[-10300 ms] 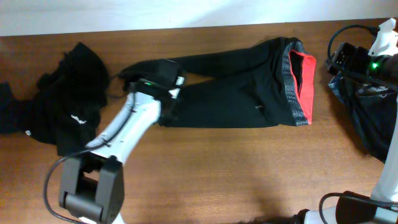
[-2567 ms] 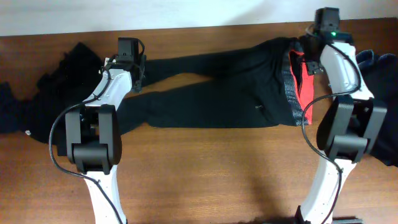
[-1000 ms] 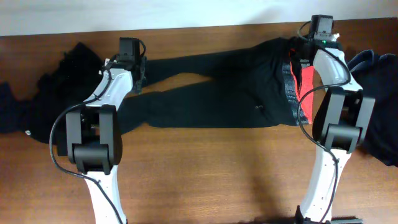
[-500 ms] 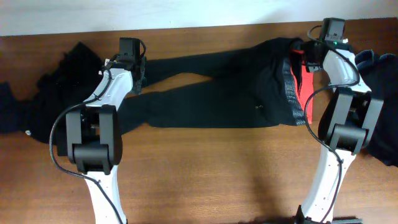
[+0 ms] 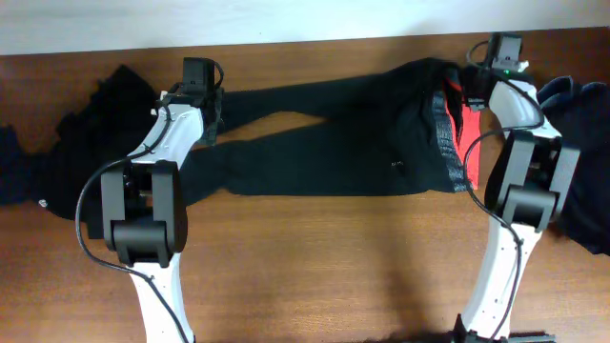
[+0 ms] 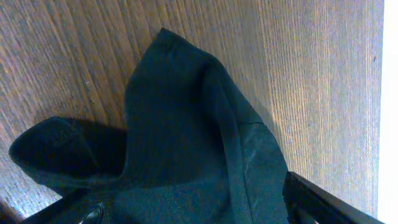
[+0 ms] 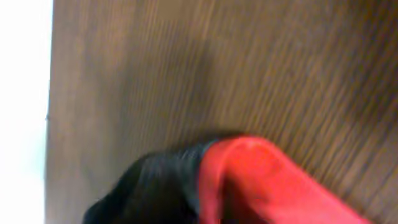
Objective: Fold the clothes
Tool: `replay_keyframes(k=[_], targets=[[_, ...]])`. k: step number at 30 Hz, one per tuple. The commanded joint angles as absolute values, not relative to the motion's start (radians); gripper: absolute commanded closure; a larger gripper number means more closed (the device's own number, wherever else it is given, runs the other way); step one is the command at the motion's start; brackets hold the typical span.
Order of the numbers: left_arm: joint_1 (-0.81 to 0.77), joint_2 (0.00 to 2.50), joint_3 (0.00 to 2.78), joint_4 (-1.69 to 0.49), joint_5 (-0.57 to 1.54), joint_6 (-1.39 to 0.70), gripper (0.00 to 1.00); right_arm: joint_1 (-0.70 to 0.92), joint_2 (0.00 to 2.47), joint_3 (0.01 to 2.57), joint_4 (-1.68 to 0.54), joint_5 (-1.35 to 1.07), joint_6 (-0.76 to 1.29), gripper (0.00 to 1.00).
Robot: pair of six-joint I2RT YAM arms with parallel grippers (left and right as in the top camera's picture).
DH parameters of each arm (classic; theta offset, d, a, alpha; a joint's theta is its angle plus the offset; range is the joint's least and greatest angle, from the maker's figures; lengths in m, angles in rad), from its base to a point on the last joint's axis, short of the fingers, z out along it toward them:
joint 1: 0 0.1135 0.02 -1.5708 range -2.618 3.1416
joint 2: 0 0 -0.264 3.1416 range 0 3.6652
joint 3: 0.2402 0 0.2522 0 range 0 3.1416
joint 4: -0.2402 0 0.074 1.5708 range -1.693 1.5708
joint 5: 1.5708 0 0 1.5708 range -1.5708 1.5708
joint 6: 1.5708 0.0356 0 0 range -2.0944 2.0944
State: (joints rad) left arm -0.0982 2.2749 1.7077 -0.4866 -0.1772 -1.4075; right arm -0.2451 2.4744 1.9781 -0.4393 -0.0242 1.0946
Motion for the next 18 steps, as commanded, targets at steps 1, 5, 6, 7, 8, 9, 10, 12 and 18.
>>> replay_keyframes(k=[1, 5, 6, 7, 8, 9, 10, 12, 18], targets=[[-0.098, 2.294, 1.699, -0.51, -0.192, -1.397, 0.13, -0.243, 2.482, 1.98, -0.393, -0.024, 1.029, 0.88], [-0.099, 2.294, 1.699, -0.51, -0.192, -1.397, 0.13, -0.244, 2.482, 1.98, -0.324, -0.041, 0.929, 0.94], [-0.099, 2.294, 1.699, -0.51, -0.192, -1.397, 0.13, -0.244, 2.482, 1.98, -0.312, -0.043, 0.909, 0.94], [-0.099, 2.294, 1.699, -0.51, -0.192, -1.397, 0.13, -0.245, 2.48, 1.98, -0.304, -0.043, 0.896, 0.94], [-0.098, 2.294, 1.699, -0.51, -0.192, -1.397, 0.13, -0.246, 2.479, 1.98, -0.295, -0.042, 0.885, 0.94], [-0.098, 2.294, 1.699, -0.51, -0.192, -1.397, 0.13, -0.249, 2.474, 1.981, -0.289, -0.046, 0.873, 0.93], [-0.098, 2.294, 1.699, -0.51, -0.192, -1.397, 0.13, -0.25, 2.473, 1.981, -0.279, -0.052, 0.867, 0.93], [-0.098, 2.294, 1.699, -0.51, -0.192, -1.397, 0.13, -0.258, 2.464, 1.981, -0.271, -0.073, 0.863, 0.94], [-0.098, 2.294, 1.699, -0.51, -0.192, -1.397, 0.13, -0.295, 2.452, 2.002, -0.272, -0.165, 0.841, 0.9]])
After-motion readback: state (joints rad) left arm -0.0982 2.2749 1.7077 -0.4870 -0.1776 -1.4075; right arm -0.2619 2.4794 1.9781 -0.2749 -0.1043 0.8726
